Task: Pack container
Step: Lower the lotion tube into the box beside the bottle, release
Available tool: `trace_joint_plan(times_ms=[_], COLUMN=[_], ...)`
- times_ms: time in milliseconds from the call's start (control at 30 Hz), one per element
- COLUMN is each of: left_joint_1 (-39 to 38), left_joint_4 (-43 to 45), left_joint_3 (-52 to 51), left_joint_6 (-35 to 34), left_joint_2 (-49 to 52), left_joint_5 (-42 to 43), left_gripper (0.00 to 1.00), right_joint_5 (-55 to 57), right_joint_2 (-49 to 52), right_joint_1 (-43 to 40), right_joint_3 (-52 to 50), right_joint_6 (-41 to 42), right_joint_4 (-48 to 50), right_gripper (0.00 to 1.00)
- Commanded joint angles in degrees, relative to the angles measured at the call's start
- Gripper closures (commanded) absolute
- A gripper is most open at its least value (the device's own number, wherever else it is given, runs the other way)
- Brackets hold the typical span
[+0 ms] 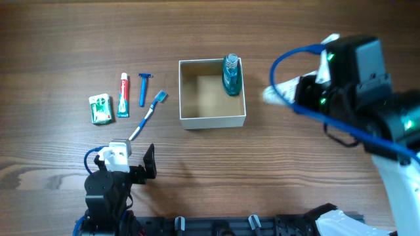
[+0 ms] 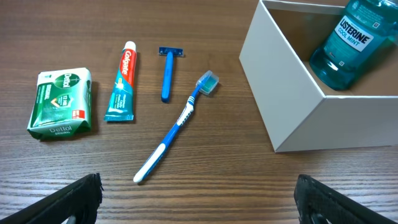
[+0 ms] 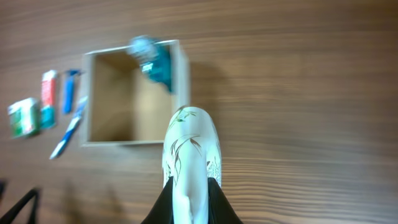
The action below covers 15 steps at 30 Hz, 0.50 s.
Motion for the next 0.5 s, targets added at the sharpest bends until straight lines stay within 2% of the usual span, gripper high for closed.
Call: trace_joint_plan(times_ms=[0,133,467], left_joint_1=[0.46,0.46,0.46], left_joint_4=[-0.20,-0.20,-0.20], left_joint_3=[-0.81,-0.79,-0.81], left_joint_6=[1.09,1.09,1.09], left_joint_2=[-0.46,-0.46,-0.46], left_joint_5=[1.53,1.53,1.53], left_gripper=[0.00,0.00,0.00], right_joint_5=[-0.98,-0.46,0.74], right_joint_2=[1.25,5.97,23.15], right_joint_1=[6.84,9.77,9.77], right_joint_3=[0.81,0.81,0.81], right_joint_6=[3.72,3.58,2.16], right_joint_4=[3.85,7.69,11.13], right_gripper=[0.96,0.96,0.96])
